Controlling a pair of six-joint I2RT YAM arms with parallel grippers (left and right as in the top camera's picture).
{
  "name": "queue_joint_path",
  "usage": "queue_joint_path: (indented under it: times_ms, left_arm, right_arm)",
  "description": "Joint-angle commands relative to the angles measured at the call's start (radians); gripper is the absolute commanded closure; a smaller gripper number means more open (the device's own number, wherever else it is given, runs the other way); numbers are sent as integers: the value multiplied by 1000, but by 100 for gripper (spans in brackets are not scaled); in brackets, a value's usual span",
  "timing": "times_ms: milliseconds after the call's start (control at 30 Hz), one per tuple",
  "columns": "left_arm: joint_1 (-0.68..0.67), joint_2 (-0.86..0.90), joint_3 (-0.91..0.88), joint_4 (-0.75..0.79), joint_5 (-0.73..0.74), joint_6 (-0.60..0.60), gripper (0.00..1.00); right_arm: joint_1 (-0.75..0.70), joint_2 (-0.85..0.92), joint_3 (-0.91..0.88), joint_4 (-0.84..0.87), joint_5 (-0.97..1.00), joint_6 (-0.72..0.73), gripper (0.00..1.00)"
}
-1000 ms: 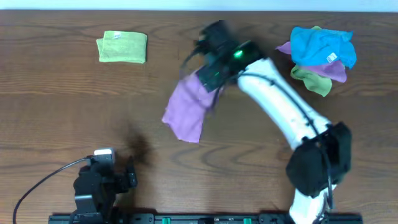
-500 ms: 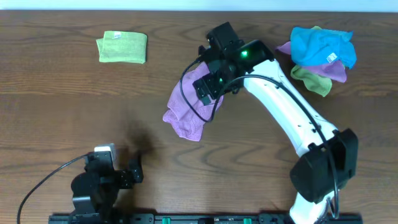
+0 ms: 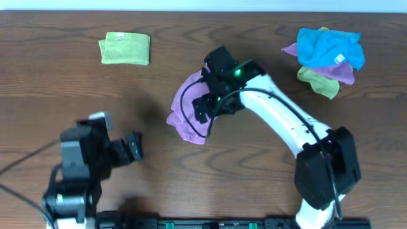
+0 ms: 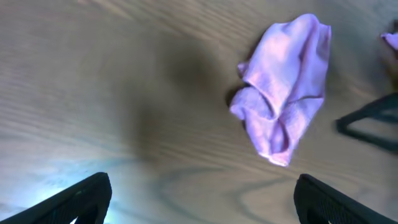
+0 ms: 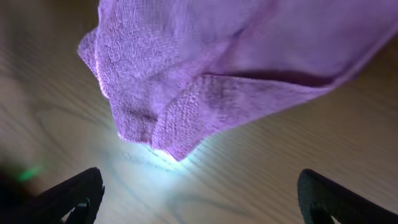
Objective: Fold the cloth
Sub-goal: 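Lay the purple cloth flat while moving the left gripper toward it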
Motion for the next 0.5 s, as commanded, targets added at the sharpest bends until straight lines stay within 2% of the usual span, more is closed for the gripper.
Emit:
queue_joint_path:
  times_ms: [0,67,100,467]
  left_arm:
    - [2,91,122,-9,185,-14,5]
    - [2,123,158,0,302,-11,5]
    - [2,130,163,19,312,-11,5]
    - [2,137,163,56,307,-24,5]
  right_arm:
    - [25,-1,-31,34,-4,68,1]
    - [36,16,-36,51,0,86,1]
    - [42,29,-36,57,8,100,1]
    - [96,154,-36,99,84,163,8]
